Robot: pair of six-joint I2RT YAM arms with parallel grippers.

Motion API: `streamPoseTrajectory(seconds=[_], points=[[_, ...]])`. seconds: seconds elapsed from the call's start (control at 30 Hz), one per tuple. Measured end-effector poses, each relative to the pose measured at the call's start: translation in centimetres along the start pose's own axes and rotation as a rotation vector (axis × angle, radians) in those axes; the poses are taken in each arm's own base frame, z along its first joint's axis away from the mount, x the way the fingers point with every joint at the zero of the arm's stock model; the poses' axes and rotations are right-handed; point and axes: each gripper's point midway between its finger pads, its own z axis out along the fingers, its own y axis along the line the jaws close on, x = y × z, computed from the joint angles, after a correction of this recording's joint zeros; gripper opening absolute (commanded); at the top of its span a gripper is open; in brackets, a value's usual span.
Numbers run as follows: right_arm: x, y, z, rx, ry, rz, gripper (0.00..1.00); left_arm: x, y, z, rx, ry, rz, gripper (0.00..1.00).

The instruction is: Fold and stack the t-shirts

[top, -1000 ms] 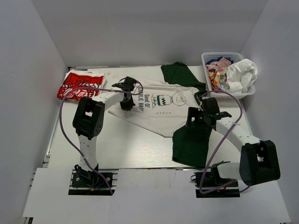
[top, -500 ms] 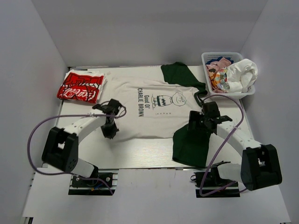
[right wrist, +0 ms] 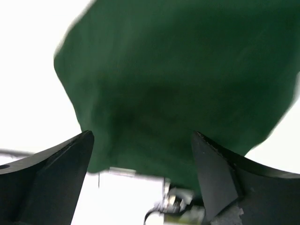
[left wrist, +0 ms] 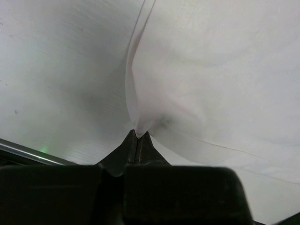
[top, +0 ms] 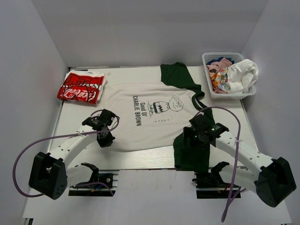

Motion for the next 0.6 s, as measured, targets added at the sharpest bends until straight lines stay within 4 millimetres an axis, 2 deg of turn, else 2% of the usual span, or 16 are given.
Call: streamPoseTrajectory(seconds=[0.2,0.33,0.4,0.5,0.53,0.6], points=[[6.2,0.6,0.2,0.112,0.215,-0.010,0.88,-0.4,-0.2,0.1,0.017,-0.029,-0.015,0.00],[8.3,0.6,0.4,0.169,0.291,0.004,0.88,-0.4,-0.2,0.2,0.028,-0.039,-0.031,0.00],[9.0,0.5,0.9,0.189,0.316,0.016,0.82,-0.2,0.0,0.4,0.030,-0.040,-0.038,0.00],[9.6,0.4,1.5,0.207,0.344,0.035,0.52,0.1,0.2,0.7,0.028,-0.037,-0.044,0.00],[9.6,0.7,1.6,0.198,0.345,0.040,0.35,0.2,0.2,0.8,0.028,-0.037,-0.047,0.00],[9.6,1.1,1.8,0.183,0.348,0.042,0.25,0.1,0.2,0.8,0.029,-0.038,-0.051,0.00]])
